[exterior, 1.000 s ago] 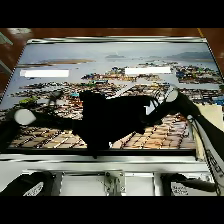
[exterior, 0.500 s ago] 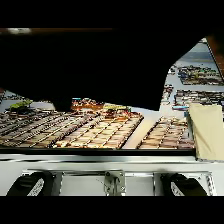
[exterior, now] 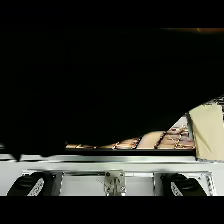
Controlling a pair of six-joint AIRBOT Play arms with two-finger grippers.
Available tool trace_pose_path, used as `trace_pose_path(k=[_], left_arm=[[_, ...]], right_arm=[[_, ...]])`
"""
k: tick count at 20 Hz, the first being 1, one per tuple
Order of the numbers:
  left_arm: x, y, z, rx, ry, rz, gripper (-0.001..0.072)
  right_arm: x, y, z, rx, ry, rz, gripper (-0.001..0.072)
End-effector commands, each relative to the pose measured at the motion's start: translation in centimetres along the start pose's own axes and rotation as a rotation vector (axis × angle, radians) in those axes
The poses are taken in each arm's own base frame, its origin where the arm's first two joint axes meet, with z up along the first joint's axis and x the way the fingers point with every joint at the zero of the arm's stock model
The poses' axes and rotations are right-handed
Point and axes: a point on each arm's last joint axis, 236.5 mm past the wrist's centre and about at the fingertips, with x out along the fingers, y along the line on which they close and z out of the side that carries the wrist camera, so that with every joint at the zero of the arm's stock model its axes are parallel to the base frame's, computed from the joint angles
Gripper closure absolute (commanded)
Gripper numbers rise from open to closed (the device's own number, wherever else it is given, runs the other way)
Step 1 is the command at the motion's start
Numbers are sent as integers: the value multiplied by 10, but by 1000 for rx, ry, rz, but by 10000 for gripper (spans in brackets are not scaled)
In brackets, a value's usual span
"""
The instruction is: Fold the shirts.
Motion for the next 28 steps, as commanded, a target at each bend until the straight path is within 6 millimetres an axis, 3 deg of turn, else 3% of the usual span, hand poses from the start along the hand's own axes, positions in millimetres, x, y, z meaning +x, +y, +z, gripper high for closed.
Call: trace_pose_path(k=[1, 4, 8, 11, 13, 15, 18, 19, 20, 21, 22, 23, 24, 26, 28], left_arm=[[39, 14, -82, 5, 305, 46, 669], [82, 18, -159, -11, 530, 41, 669], [135, 24, -262, -23, 800, 45, 669], [187, 27, -306, -40, 850, 42, 669], [222, 26, -337, -67, 859, 31, 668], [250, 22, -365, -110, 865, 17, 668], [277, 20, -403, -156, 879, 16, 666], [281, 18, -417, -180, 900, 12, 661], [283, 13, -432, -210, 935, 5, 588], [281, 9, -446, -238, 974, -3, 403], [275, 6, -459, -258, 1025, -9, 158], [265, 8, -468, -266, 1086, -4, 83], [249, 16, -477, -282, 1165, 7, 83], [207, 42, -487, -293, 1333, 14, 84], [163, 66, -491, -343, 1484, -4, 85]], right_arm=[[33, -40, -92, 0, 473, -180, 653], [90, -46, -139, -56, 757, -199, 652], [218, -53, -165, -100, 789, -189, 652], [311, -58, -210, -95, 811, -177, 652], [355, -61, -246, -92, 839, -173, 652], [383, -61, -281, -77, 879, -154, 652], [406, -61, -315, -60, 920, -143, 635], [411, -59, -323, -43, 926, -138, 524], [415, -56, -330, -15, 935, -132, 268], [416, -55, -334, -6, 938, -132, 123], [415, -55, -334, -7, 944, -130, 116], [408, -60, -331, -25, 955, -148, 116], [394, -74, -327, -87, 991, -190, 116], [364, -119, -311, -270, 1057, -319, 116], [329, -159, -311, -282, 1178, -369, 117]])
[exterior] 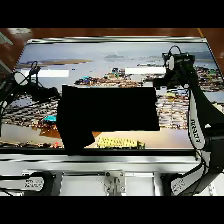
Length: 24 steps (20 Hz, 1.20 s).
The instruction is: Fold the shirts.
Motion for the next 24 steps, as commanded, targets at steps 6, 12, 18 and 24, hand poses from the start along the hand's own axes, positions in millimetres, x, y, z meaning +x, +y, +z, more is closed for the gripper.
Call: trace_pose_path(k=[6, 12, 18, 24], left_arm=[[7, 50, -111, -300, 333, -249, -13], [48, 41, -109, -361, 227, -261, -13], [71, 20, -120, -323, 291, -277, -13], [69, 8, -116, -264, 286, -287, 668]], right_arm=[[0, 22, -84, 331, 307, 730, 117], [15, 32, -86, 384, 296, 778, 117], [20, 29, -79, 389, 261, 755, 116], [36, 9, -142, 269, 459, 616, 16]])
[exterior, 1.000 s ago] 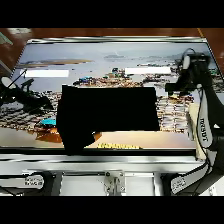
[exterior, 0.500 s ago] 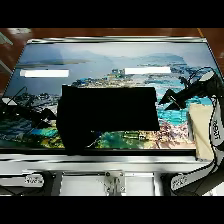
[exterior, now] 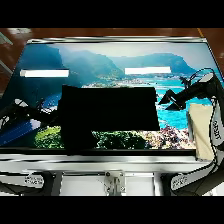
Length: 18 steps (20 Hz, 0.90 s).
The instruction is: Fold the shirts.
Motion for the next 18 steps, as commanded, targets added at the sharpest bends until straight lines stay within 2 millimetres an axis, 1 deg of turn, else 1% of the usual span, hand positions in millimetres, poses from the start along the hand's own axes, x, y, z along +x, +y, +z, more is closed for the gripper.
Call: trace_pose_path(k=[1, 2, 3, 5, 7, 8, 11, 13, 15, 16, 17, 18], left_arm=[[-6, -10, 0, 43, -4, -12, 668], [-9, -12, 0, 50, -12, -13, 668], [-13, -14, 1, 58, -21, -14, 668], [-20, -19, 2, 77, -41, -15, 668], [-27, -22, 4, 91, -64, -15, 668], [-29, -23, 5, 94, -75, -15, 668], [-31, -25, 7, 94, -90, -20, 668], [-32, -27, 11, 91, -105, -28, 668], [-34, -28, 16, 92, -128, -25, 668], [-35, -28, 18, 94, -139, -24, 668], [-36, -29, 19, 103, -147, -23, 669], [-40, -31, 20, 140, -161, -22, 669]], right_arm=[[9, -46, -50, -3, 201, -150, 17], [17, -52, -60, 15, 234, -152, 16], [27, -52, -64, 31, 236, -124, 16], [47, -42, -57, 62, 181, -51, 16], [60, -38, -53, 91, 146, -13, 16], [65, -38, -52, 99, 139, -15, 16], [80, -27, -55, 58, 149, -38, 16], [91, -21, -52, 31, 136, -89, 17], [99, -19, -52, 56, 129, -150, 24], [101, -15, -54, 47, 136, -156, 181], [103, -11, -56, 38, 144, -153, 527], [103, -3, -59, 33, 155, -131, 655]])
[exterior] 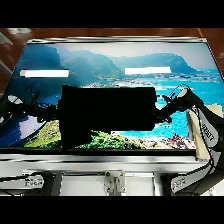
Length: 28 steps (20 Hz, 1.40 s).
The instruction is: Fold the shirts.
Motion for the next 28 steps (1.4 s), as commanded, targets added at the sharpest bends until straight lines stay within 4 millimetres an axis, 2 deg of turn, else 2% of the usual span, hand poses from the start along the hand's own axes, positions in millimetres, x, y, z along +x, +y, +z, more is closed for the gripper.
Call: trace_pose_path(k=[1, 2, 3, 5, 7, 8, 9, 10, 11, 12, 13, 14, 15, 16, 17, 18, 20, 22, 24, 26, 28], left_arm=[[-12, -7, 12, 84, -70, 4, 670], [-27, -14, 23, 115, -144, 16, 671], [-50, -26, 36, 151, -247, 24, 672], [-112, -60, 53, 241, -442, 24, 672], [-198, -112, 56, 428, -660, 33, 670], [-249, -143, 49, 524, -788, 39, 670], [-299, -172, 36, 593, -917, 40, 670], [-355, -202, 16, 657, -1071, 38, 670], [-410, -229, -10, 712, -1233, 35, 670], [-457, -250, -39, 754, -1380, 28, 670], [-500, -269, -74, 793, -1525, 19, 671], [-531, -283, -107, 828, -1629, 13, 671], [-554, -292, -139, 867, -1703, 31, 671], [-567, -297, -166, 902, -1744, 56, 671], [-573, -299, -188, 934, -1760, 93, 671], [-573, -297, -202, 949, -1751, 127, 671], [-565, -282, -218, 929, -1693, 207, 671], [-555, -262, -224, 892, -1629, 295, 670], [-550, -257, -230, 886, -1602, 312, 670], [-546, -255, -233, 890, -1576, 318, 670], [-531, -248, -232, 881, -1503, 320, 671]], right_arm=[[1, 19, -6, -47, 8, 13, 653], [-9, 29, -9, -122, -8, 37, 653], [-23, 36, -8, -174, -53, 37, 654], [-71, 60, -1, -314, -213, 28, 654], [-150, 103, -5, -523, -436, 20, 654], [-203, 128, -13, -622, -589, -2, 654], [-257, 150, -24, -692, -757, -32, 654], [-321, 171, -43, -746, -969, -78, 653], [-382, 189, -68, -777, -1178, -113, 654], [-440, 202, -104, -782, -1387, -137, 654], [-485, 211, -141, -774, -1555, -143, 654], [-516, 217, -182, -779, -1674, -138, 654], [-533, 222, -217, -790, -1748, -129, 654], [-545, 226, -252, -811, -1810, -123, 654], [-551, 227, -277, -822, -1857, -113, 654], [-554, 226, -301, -820, -1894, -99, 654], [-554, 215, -335, -788, -1930, -101, 654], [-544, 197, -355, -743, -1917, -143, 654], [-535, 176, -365, -668, -1891, -184, 654], [-528, 155, -369, -611, -1868, -255, 654], [-513, 136, -365, -550, -1791, -296, 654]])
